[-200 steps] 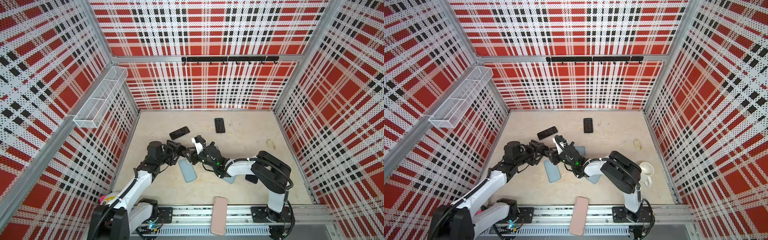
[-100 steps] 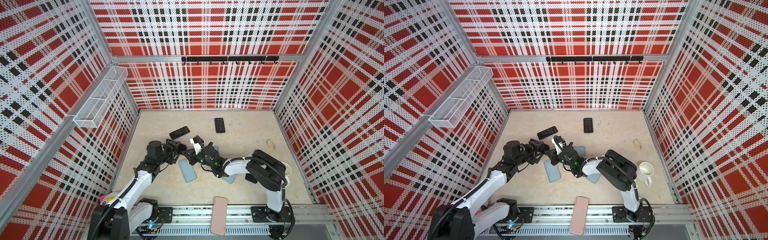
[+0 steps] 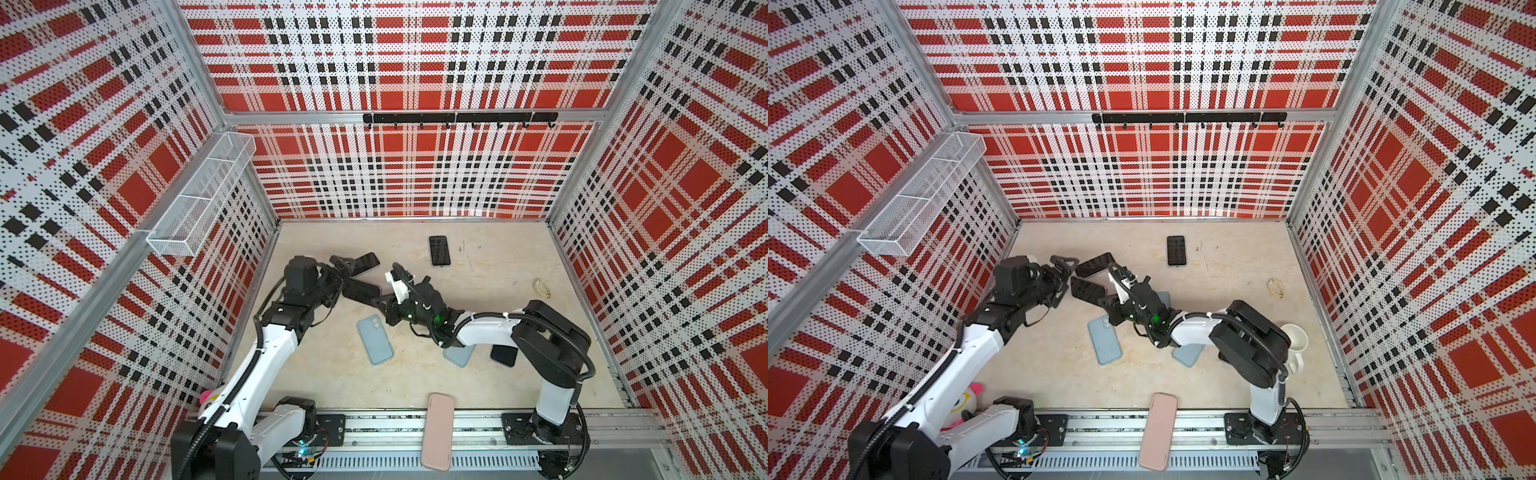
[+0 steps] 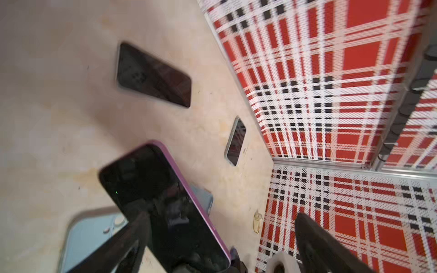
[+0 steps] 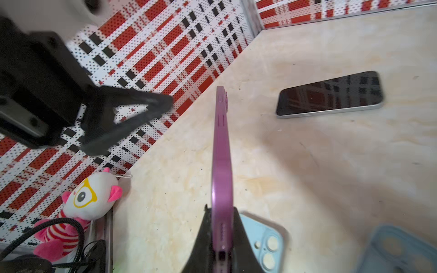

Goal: Put the phone into the phone case
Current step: 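Grip the phone's edge with the right gripper while the left gripper releases and withdraws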

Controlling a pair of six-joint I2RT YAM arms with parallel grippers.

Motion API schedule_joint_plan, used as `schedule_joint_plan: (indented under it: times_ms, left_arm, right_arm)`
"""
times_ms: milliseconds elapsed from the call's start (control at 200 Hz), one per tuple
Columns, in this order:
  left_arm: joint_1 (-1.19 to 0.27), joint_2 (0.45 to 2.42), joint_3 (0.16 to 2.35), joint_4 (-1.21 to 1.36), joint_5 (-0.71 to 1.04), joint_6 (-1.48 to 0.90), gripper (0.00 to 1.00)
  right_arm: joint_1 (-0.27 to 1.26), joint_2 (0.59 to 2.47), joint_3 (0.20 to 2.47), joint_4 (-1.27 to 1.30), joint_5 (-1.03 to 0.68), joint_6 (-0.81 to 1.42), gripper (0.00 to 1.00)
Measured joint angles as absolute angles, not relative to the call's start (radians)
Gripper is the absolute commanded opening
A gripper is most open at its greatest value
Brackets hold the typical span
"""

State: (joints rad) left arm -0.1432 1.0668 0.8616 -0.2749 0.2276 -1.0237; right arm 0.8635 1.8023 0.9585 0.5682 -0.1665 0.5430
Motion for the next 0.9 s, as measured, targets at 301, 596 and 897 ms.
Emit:
schedule_joint_plan:
  times_ms: [301,596,897]
  left_arm:
    - [-0.196,1.343,1.06,-0.339,0.099,-0.673,0.95]
    - [-0.295,1.589,1.19,-0.325,0.111,-0.474,0.82]
    - [-0.35,1.641,1.131,-0.287,0.15,-0.395,0.79]
  right_arm:
    - [0.551,1.508,0.879,0.261,-0.259,0.534,0.0]
    - [0.353,1.398,0.976,-0.292,-0.346,0.415,0.0]
    - [0.226,1.383,1.047,-0.607,-0.419,0.326,0.0]
